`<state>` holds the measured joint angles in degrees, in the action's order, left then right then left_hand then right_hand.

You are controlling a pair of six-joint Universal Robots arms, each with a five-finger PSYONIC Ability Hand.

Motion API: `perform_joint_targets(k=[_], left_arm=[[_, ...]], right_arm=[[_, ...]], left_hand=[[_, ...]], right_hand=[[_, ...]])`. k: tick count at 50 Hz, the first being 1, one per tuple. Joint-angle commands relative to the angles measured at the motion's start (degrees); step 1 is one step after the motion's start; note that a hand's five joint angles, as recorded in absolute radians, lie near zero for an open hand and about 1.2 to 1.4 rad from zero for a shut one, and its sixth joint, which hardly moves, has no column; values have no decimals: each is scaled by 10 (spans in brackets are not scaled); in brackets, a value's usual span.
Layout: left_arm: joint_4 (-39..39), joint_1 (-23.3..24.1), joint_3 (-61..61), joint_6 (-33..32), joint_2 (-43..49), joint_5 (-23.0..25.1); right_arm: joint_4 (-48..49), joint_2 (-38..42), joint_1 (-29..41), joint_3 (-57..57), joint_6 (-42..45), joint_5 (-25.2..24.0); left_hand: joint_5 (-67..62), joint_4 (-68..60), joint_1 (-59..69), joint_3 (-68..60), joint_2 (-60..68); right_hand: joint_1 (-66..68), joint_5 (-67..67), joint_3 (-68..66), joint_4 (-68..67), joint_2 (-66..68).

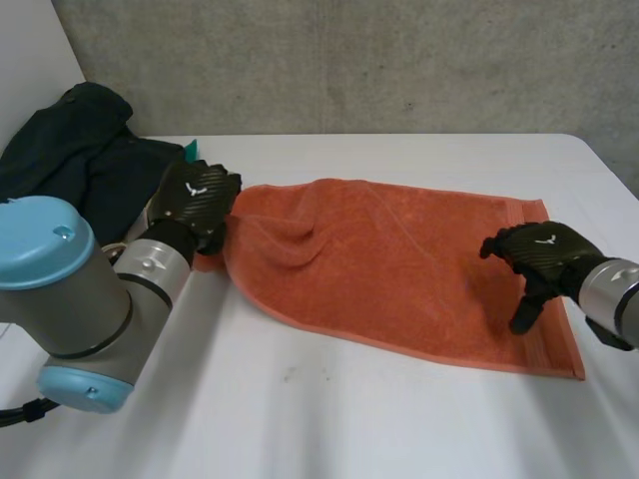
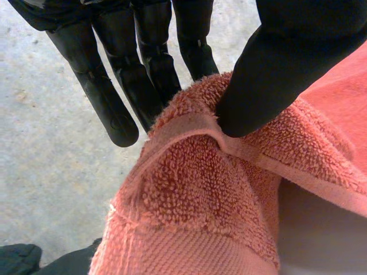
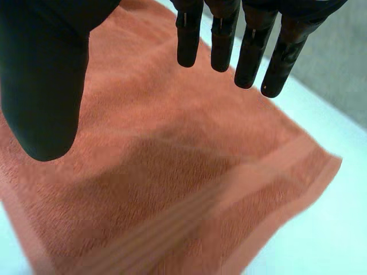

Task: Fold the laundry.

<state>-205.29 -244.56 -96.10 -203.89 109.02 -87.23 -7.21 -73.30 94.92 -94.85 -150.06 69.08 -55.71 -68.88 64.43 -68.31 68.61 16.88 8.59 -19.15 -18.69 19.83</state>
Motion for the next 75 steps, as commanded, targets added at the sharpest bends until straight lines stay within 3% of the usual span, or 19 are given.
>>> perform_joint_targets(k=[1, 11, 25, 39, 66, 70, 72, 75], left_arm=[[1, -12, 0, 3, -16, 1], [1, -14, 10, 2, -12, 3], [1, -14, 21, 2, -7, 3], [1, -14, 17, 2, -4, 4], [1, -14, 14, 2, -5, 2], [1, -14, 14, 2, -6, 2], [2, -14, 14, 2, -5, 2], [4, -14, 11, 1, -5, 0]], right_arm=[[-76, 63, -33, 41, 1, -2], [-40, 46, -61, -43, 24, -31], [102, 15, -77, -175, 79, -61], [183, 42, -76, -172, 86, -60], [192, 91, -71, -87, 85, -54], [191, 105, -71, -69, 85, -52], [191, 102, -72, -60, 82, -47], [188, 98, -74, -51, 78, -40]], left_hand=[[-143, -111, 156, -117, 114], [-143, -111, 156, -117, 114], [-143, -111, 156, -117, 114], [-143, -111, 156, -117, 114], [-143, -111, 156, -117, 114], [-143, -111, 156, -117, 114], [-143, -111, 156, -117, 114], [-143, -111, 156, -117, 114]], right_hand=[[92, 75, -69, -74, 62], [107, 90, -84, -89, 78], [161, 144, -138, -143, 131], [285, 268, -263, -267, 256], [373, 356, -350, -355, 343], [488, 471, -466, -470, 459], [630, 613, -608, -612, 601], [631, 614, -609, -613, 602]])
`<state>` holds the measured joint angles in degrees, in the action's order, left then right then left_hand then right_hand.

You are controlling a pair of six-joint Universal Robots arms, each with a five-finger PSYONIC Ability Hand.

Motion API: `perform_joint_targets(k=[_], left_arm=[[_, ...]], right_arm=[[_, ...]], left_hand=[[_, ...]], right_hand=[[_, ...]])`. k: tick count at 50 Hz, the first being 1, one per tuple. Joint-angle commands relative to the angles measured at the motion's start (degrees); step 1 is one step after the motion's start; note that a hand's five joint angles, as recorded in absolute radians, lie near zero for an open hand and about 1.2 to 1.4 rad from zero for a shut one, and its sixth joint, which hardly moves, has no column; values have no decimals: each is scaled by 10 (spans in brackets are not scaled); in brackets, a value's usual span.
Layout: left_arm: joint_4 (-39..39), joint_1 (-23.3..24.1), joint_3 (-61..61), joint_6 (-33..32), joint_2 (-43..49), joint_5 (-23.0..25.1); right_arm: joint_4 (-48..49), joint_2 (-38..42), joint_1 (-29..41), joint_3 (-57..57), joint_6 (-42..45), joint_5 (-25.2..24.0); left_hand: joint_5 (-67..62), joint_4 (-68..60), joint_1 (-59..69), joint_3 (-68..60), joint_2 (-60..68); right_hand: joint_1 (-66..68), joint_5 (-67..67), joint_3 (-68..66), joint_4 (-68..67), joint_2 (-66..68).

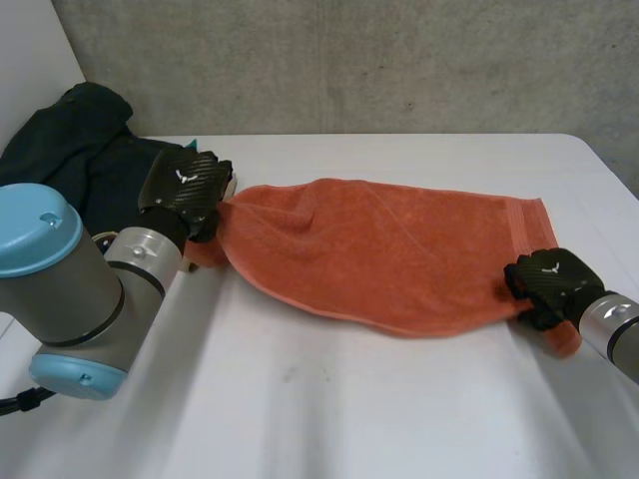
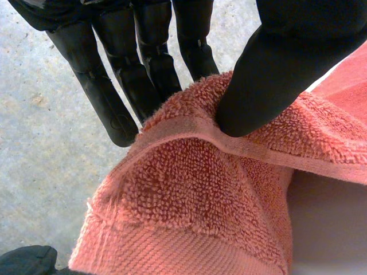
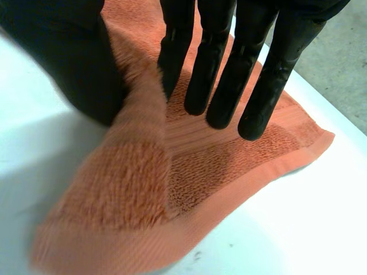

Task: Fold the laundry.

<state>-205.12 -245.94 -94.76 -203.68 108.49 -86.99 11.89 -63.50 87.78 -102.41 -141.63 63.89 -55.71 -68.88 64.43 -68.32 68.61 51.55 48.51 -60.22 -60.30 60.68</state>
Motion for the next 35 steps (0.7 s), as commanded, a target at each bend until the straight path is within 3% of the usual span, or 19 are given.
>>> perform_joint_targets(k=[1, 4, 11, 17, 21, 24, 31, 35], left_arm=[[6, -1, -4, -2, 0, -2], [38, 1, -19, -7, -5, -5], [214, -7, -49, -23, -66, -56], [323, 3, -109, -28, -100, -61], [325, 16, -136, -41, -100, -64], [320, 17, -137, -52, -89, -65], [253, 20, -55, -87, -10, -78], [192, 20, 45, -124, 52, -108]], right_arm=[[-6, -3, -3, 25, -5, 18], [-15, -28, -5, 25, -1, 26], [-196, -164, -18, 32, 38, 37], [-367, -214, -89, 22, 184, 45], [-454, -213, -110, 1, 283, 52], [-464, -207, -114, -10, 312, 57], [-357, -124, -99, 33, 246, 65], [-292, -77, -48, 107, 208, 90]], left_hand=[[-143, -111, 156, -117, 114], [-143, -111, 156, -117, 114], [-143, -111, 156, -117, 114], [-143, -111, 156, -117, 114], [-143, -111, 156, -117, 114], [-143, -111, 156, -117, 114], [-143, -111, 156, -117, 114], [-143, -111, 156, -117, 114]], right_hand=[[285, 215, -198, -197, 193], [285, 215, -198, -197, 193], [285, 215, -198, -197, 193], [285, 215, -198, -197, 193], [285, 215, -198, -197, 193], [285, 215, -198, -197, 193], [285, 215, -198, -197, 193], [285, 215, -198, -197, 193]])
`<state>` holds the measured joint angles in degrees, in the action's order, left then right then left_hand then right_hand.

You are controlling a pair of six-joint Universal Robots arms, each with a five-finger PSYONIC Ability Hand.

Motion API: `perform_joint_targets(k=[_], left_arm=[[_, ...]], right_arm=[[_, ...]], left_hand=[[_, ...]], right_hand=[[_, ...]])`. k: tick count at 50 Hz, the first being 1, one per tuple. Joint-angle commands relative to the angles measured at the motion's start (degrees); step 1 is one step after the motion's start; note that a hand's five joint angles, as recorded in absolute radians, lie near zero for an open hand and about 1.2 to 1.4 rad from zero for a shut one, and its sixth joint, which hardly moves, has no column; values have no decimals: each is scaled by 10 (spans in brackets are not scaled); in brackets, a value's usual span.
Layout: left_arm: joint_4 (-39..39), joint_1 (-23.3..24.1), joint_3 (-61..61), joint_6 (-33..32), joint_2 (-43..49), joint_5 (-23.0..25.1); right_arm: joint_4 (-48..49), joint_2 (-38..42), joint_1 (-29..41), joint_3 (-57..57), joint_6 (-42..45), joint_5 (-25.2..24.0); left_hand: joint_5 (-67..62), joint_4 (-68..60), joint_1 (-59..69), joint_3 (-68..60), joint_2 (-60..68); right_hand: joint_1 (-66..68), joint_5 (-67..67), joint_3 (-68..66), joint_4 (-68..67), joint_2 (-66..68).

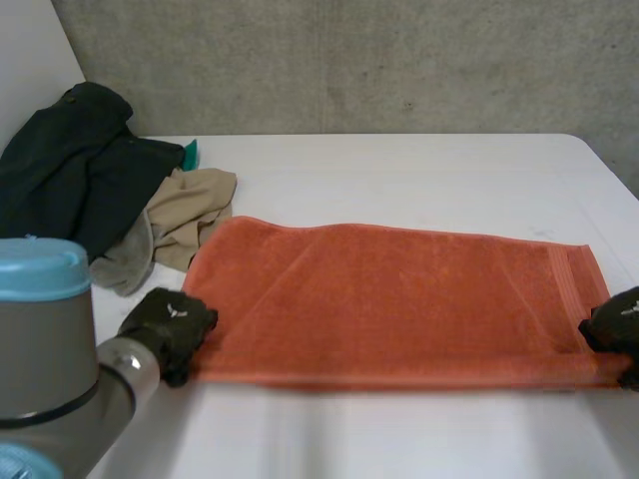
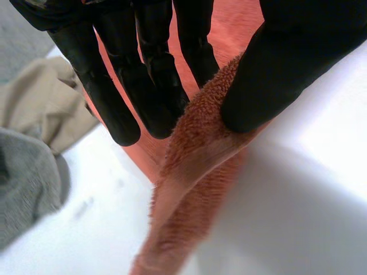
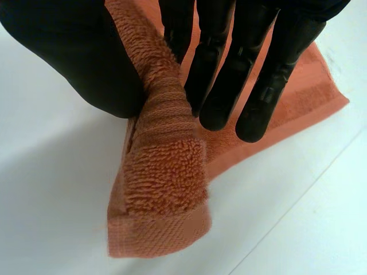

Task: Fold the laundry.

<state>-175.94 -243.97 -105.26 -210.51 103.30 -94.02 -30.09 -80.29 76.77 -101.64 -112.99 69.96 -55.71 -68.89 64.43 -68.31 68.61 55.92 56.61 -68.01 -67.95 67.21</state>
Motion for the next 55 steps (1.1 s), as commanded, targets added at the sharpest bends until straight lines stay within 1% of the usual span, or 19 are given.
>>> perform_joint_targets(k=[1, 4, 5, 8, 9, 10, 12, 13, 15, 17, 21, 29, 35, 42, 44, 48, 51, 52, 55], left_arm=[[-111, 0, 174, -63, 115, -45], [-162, 0, 279, -101, 146, -67], [-178, 0, 306, -110, 151, -69], [-260, -1, 405, -146, 159, -68], [-287, -3, 424, -150, 159, -66], [-344, -5, 457, -155, 159, -62], [-397, -8, 478, -154, 155, -52], [-417, -8, 484, -152, 154, -45], [-471, -5, 492, -148, 154, -15], [-482, -5, 493, -141, 153, -5], [-465, -12, 484, -121, 147, -13], [-437, -39, 352, -83, 145, -19], [-436, -36, 274, -68, 165, -17], [-426, -18, 188, -74, 233, -18], [-425, -12, 156, -76, 230, -17], [-403, -10, 73, -86, 163, -19], [-335, -9, 5, -109, 89, -20], [-311, -9, -10, -116, 72, -20], [-191, -8, -55, -143, 17, -22]], right_arm=[[150, 106, 84, 148, -93, 48], [186, 127, 116, 236, -117, 82], [214, 134, 138, 299, -135, 102], [273, 137, 161, 380, -158, 120], [327, 136, 172, 420, -176, 122], [359, 135, 175, 434, -186, 122], [421, 131, 177, 448, -204, 122], [486, 124, 178, 449, -222, 123], [538, 113, 177, 447, -236, 126], [571, 100, 177, 439, -252, 129], [567, 100, 179, 416, -262, 126], [563, 120, 198, 324, -264, 117], [527, 171, 212, 263, -261, 113], [430, 223, 211, 224, -255, 115], [386, 219, 208, 206, -249, 114], [284, 194, 204, 171, -226, 112], [202, 154, 191, 142, -198, 111], [148, 123, 165, 118, -169, 109], [75, 86, 115, 79, -110, 108]], left_hand=[[-143, -111, 156, -117, 114], [-143, -111, 156, -117, 114], [-143, -111, 156, -117, 114], [-143, -111, 156, -117, 114], [-143, -111, 156, -117, 114], [-143, -111, 156, -117, 114], [-143, -111, 156, -117, 114], [-143, -111, 156, -117, 114], [-143, -111, 156, -117, 114], [-143, -111, 156, -117, 114], [-143, -111, 156, -117, 114], [-143, -111, 156, -117, 114], [-143, -111, 156, -117, 114], [-143, -111, 156, -117, 114], [-143, -111, 156, -117, 114], [-143, -111, 156, -117, 114], [-143, -111, 156, -117, 114], [-143, -111, 156, -117, 114], [-143, -111, 156, -117, 114]], right_hand=[[241, 134, -120, -121, 128], [241, 134, -120, -121, 128], [241, 134, -120, -121, 128], [241, 134, -120, -121, 128], [241, 134, -120, -121, 128], [241, 134, -120, -121, 128], [241, 134, -120, -121, 128], [241, 134, -120, -121, 128], [241, 134, -120, -121, 128], [241, 134, -120, -121, 128], [241, 134, -120, -121, 128], [241, 134, -120, -121, 128], [241, 134, -120, -121, 128], [241, 134, -120, -121, 128], [241, 134, -120, -121, 128], [241, 134, -120, -121, 128], [241, 134, -120, -121, 128], [241, 134, -120, -121, 128], [241, 134, -120, -121, 128]])
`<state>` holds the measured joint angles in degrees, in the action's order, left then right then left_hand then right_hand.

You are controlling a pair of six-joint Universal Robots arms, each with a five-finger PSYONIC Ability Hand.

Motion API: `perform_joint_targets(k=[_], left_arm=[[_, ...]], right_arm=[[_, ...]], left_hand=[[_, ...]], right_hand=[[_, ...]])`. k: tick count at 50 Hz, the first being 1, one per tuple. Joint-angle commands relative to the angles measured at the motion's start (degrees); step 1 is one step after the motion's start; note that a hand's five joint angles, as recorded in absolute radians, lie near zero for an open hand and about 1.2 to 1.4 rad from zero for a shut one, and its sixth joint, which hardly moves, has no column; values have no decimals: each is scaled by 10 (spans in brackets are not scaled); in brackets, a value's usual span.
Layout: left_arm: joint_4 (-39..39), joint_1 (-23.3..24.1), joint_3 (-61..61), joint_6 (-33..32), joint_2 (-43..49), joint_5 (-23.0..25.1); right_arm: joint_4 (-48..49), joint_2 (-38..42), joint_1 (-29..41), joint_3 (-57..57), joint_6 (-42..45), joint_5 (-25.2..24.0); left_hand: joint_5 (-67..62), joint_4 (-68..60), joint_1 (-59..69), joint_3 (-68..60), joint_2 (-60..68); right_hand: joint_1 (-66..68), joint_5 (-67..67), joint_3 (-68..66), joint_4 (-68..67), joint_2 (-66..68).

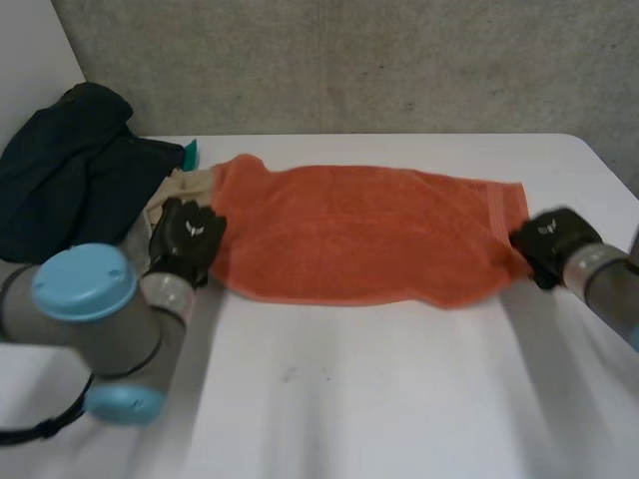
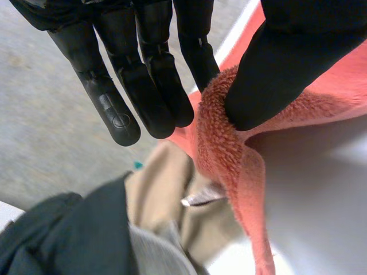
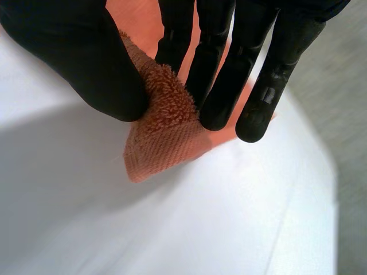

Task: Fold the laundry.

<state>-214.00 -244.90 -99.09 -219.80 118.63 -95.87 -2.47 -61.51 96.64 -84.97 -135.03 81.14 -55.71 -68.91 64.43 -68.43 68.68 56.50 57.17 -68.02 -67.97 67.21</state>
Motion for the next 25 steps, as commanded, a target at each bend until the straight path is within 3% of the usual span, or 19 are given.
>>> perform_joint_targets(k=[1, 5, 8, 15, 21, 25], left_arm=[[252, 3, -131, -61, -155, -5], [368, 8, -133, -57, -164, -2], [363, 10, -117, -57, -157, -5], [245, 20, -37, -57, -104, -34], [142, 31, 49, -59, -33, -69], [120, 35, 106, -59, 15, -71]], right_arm=[[-242, -116, -110, -115, 155, -5], [-275, -126, -145, -157, 231, -14], [-244, -124, -146, -156, 229, -15], [-137, -85, -141, -112, 183, -21], [-55, -40, -95, -41, 144, -16], [-12, -1, -88, 2, 135, 3]], left_hand=[[-143, -111, 156, -116, 113], [-143, -111, 156, -116, 113], [-143, -111, 156, -116, 113], [-143, -111, 156, -116, 113], [-143, -111, 156, -116, 113], [-143, -111, 156, -116, 113]], right_hand=[[235, 128, -120, -120, 128], [235, 128, -120, -120, 128], [235, 128, -120, -120, 128], [235, 128, -120, -120, 128], [235, 128, -120, -120, 128], [235, 128, -120, -120, 128]])
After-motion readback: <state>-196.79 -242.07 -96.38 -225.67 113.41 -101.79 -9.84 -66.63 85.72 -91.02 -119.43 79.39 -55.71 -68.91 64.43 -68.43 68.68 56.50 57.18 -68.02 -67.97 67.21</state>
